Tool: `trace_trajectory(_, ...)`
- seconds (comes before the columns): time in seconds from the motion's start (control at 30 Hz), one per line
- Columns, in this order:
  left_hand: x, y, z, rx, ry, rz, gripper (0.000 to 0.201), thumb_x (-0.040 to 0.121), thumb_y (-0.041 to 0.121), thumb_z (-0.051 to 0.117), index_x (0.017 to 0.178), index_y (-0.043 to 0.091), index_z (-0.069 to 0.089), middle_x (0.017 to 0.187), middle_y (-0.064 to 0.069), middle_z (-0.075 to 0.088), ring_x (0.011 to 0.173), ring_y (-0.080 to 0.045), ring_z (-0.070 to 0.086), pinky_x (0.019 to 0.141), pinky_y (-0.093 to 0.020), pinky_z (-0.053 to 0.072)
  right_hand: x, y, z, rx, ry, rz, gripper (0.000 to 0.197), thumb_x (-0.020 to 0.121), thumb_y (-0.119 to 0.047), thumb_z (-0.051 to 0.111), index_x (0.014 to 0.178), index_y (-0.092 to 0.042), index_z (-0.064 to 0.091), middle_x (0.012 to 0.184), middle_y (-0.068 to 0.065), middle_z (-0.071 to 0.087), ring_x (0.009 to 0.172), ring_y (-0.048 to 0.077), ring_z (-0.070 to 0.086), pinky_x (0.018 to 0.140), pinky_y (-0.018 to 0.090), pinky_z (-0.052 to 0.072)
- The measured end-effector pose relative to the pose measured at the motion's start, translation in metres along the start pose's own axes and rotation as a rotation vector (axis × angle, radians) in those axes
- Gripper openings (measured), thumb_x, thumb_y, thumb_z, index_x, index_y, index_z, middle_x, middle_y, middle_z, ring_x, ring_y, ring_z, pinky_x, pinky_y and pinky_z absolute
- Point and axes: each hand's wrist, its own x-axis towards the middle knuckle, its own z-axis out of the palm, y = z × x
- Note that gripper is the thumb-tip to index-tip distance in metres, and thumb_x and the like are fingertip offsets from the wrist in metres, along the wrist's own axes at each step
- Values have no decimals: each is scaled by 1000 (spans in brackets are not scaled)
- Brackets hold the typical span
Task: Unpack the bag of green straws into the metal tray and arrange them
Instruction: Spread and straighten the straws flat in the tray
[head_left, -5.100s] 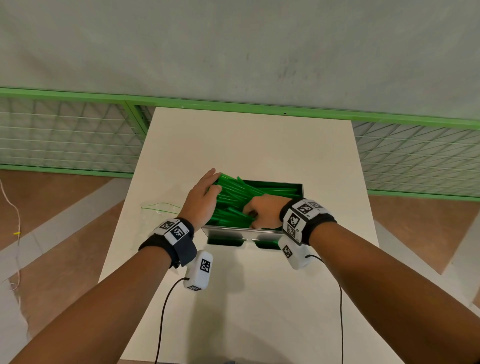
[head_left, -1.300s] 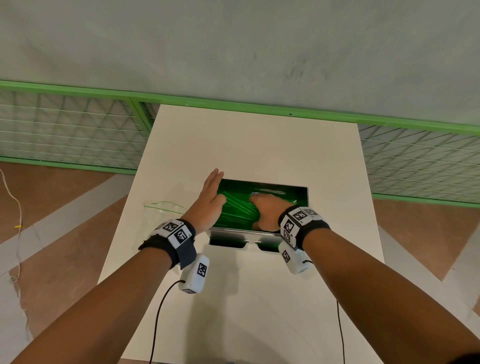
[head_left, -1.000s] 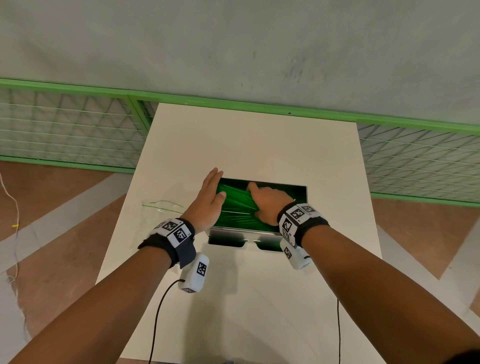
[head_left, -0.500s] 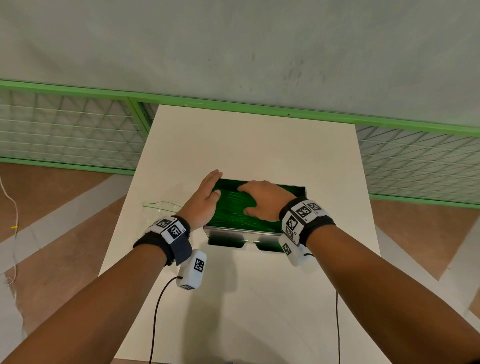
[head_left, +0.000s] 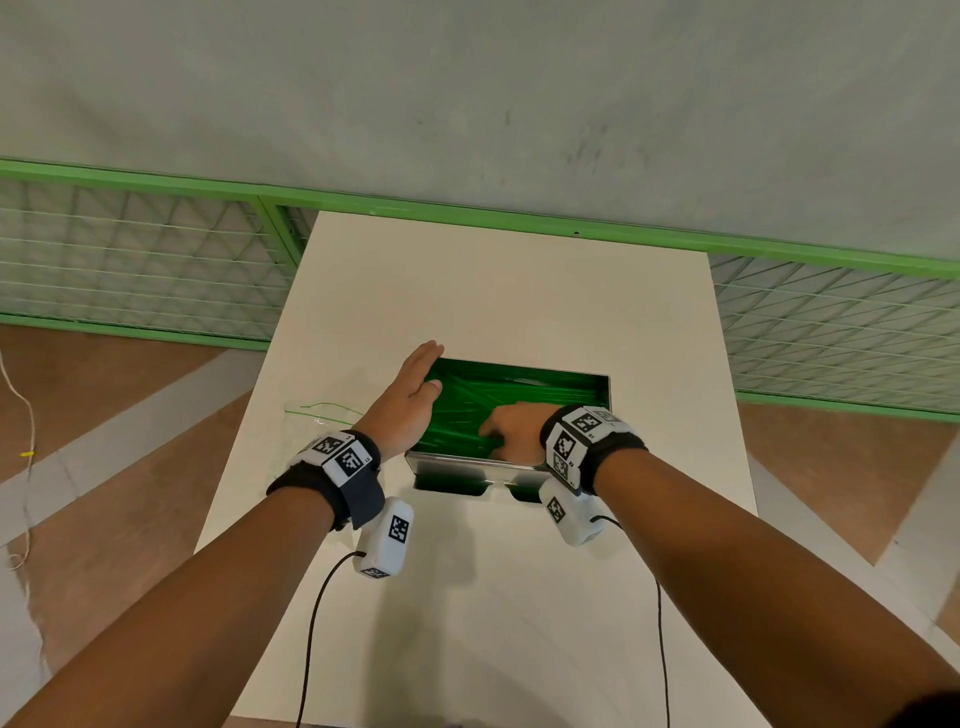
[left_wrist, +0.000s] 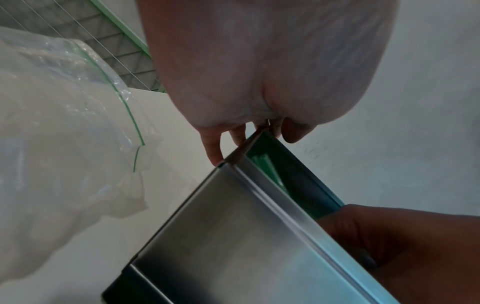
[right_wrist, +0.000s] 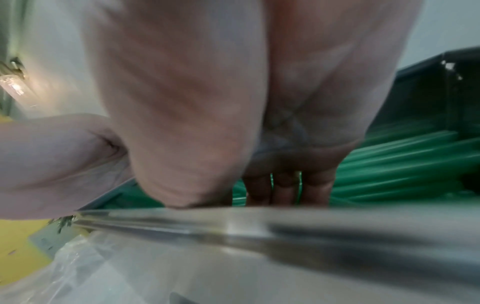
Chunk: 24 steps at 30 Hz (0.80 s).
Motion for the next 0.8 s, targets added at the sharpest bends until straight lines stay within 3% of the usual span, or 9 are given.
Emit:
trace_trajectory(0.13,0,0,-1,-16,2,-5,52,109,16,29,160,24,23,171,7,11,156,-8,9,116,-17,6,-3,4,2,15,-3,3,56,105,-38,47,156,-16,37,160,8,40,143,29,43,115,39,36)
trace_trajectory(0.2,0,1,0,-19,4,-4,51,110,17,29,160,24,24,171,8,11,156,-8,9,116,-17,6,-5,7,1,62,11,-1,53,106,-37,47,154,-15,39,155,9,48,138,29,48,113,39,39)
trace_trajectory(0.23,-1,1,0,-21,7,-5,51,110,18,29,160,24,24,171,8,11,156,-7,9,116,-18,6,-6,8,0,113,33,-18,45,106,-35,47,147,-16,48,144,9,59,129,29,57,108,39,44)
trace_trajectory(0.3,-1,1,0,-33,11,-9,50,110,21,28,160,25,25,170,9,13,156,-6,10,115,-18,7,-6,7,-1,219,94,-31,14,107,-27,47,108,-23,60,107,3,73,101,26,69,93,40,54)
trace_trajectory(0.37,0,2,-1,-68,16,-13,48,111,27,26,159,26,28,169,10,16,155,-4,12,116,-19,7,-5,7,-5,243,145,-46,20,107,-22,45,90,-24,54,87,-3,69,88,24,71,86,42,57)
trace_trajectory(0.47,2,2,-3,-111,20,-23,47,111,28,25,157,26,31,169,9,19,155,-6,14,124,-26,8,-7,5,-11,143,141,-31,28,106,-25,48,130,-13,56,95,7,69,80,24,65,85,39,56)
trace_trajectory(0.53,2,-1,-2,-71,4,-18,48,110,24,26,158,26,27,170,9,16,156,-6,12,124,-24,8,-7,8,-10,46,123,-8,49,102,-29,57,147,-14,46,122,13,67,101,27,65,93,39,54)
trace_trajectory(0.7,0,1,0,-59,-40,-15,51,110,27,26,161,28,17,171,12,5,156,-4,6,116,-20,8,-3,21,1,-21,318,-19,50,92,-28,69,139,-15,55,130,8,56,117,27,57,94,40,53)
trace_trajectory(0.8,1,2,-1,-90,-46,-30,51,110,32,26,160,30,18,171,14,5,155,-5,7,116,-21,9,-3,27,8,-74,341,4,71,87,-33,75,148,-13,45,143,11,49,127,29,52,99,45,53)
